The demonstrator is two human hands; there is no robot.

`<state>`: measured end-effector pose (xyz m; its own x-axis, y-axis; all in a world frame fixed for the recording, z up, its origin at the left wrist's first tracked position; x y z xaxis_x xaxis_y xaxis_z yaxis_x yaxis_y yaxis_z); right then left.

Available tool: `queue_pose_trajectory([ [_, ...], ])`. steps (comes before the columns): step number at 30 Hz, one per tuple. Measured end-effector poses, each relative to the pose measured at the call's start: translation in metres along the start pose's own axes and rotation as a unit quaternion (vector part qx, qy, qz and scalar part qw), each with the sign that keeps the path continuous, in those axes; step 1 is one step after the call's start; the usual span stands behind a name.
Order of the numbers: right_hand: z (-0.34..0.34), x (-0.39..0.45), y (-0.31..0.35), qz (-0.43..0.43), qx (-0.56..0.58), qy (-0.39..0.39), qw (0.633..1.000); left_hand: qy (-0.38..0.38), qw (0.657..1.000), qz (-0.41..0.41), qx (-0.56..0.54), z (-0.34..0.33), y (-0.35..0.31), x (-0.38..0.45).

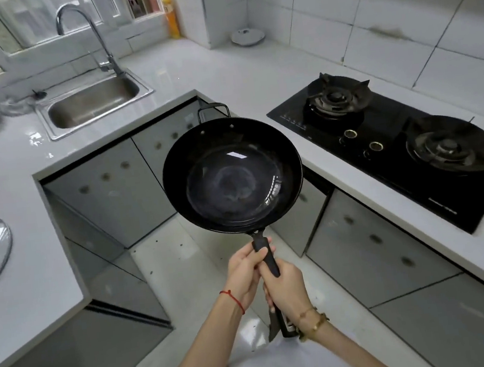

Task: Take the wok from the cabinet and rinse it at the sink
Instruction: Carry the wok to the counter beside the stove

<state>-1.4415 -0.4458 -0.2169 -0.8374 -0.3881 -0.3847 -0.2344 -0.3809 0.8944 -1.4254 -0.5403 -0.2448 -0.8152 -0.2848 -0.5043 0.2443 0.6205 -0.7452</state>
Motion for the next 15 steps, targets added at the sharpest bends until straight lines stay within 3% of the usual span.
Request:
queue_pose_trajectory([
  [7,-0.010,0.098,0.037,-0.004,-0.001,-0.004,1.000,-0.001,1.000,0.002,-0.001,0.000,-0.054,0.090],
  [15,-0.010,0.242,0.119,0.012,0.004,-0.012,1.000,0.003,1.000,-0.013,0.008,-0.017,-0.157,0.218],
])
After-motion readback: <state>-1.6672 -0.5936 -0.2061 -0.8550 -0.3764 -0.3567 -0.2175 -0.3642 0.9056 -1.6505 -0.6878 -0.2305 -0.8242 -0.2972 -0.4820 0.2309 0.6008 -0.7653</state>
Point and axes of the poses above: each hand's wrist, its own x-axis towards the middle knuckle, its own z-axis out of the back of the hand, y = z × x, the point moved 9 cm from there along x, towards the middle knuckle, and after that the axes turned 2 degrees about y, right-handed, at the moved point
